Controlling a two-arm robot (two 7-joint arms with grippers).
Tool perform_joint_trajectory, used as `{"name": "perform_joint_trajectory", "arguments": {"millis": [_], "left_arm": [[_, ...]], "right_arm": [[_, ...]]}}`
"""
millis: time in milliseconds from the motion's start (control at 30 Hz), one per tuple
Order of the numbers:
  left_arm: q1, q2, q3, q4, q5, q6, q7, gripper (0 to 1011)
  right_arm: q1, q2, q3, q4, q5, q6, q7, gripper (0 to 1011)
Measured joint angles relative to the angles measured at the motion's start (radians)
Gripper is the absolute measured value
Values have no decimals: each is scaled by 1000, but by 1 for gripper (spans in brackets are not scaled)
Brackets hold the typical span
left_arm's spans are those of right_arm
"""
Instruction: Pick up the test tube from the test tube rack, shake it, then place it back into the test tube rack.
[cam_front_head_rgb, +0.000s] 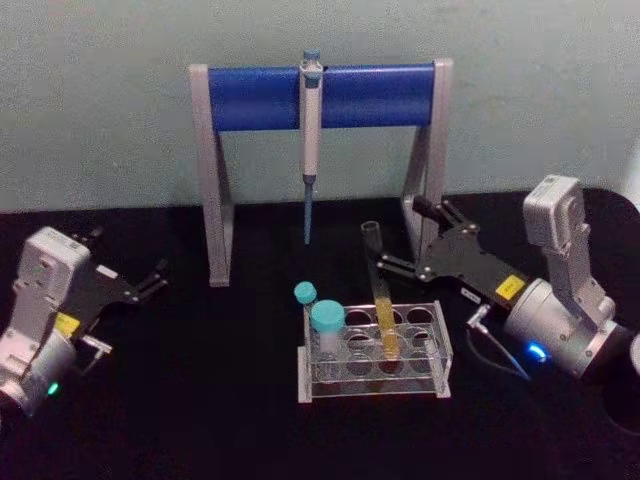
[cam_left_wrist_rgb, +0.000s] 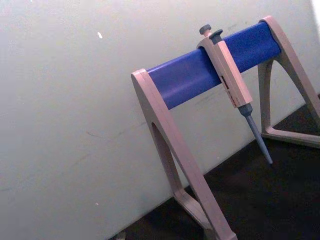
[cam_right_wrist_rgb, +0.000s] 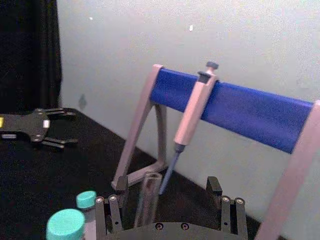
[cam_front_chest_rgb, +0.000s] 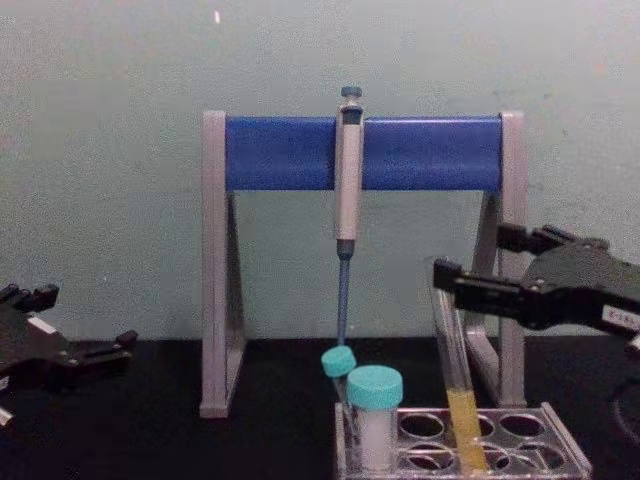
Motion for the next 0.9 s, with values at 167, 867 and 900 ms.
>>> {"name": "perform_joint_trajectory", "arguments": {"millis": [167, 867, 900], "left_arm": [[0, 0, 0, 0, 0, 0, 0, 1001], [0, 0, 0, 0, 0, 0, 0, 1001], [0, 0, 0, 0, 0, 0, 0, 1001]], "right_arm": [[1, -8, -3, 5, 7, 14, 28, 1000], [18, -39, 4, 21, 22, 170, 75, 1000], [19, -40, 4, 22, 21, 173, 74, 1000]]}}
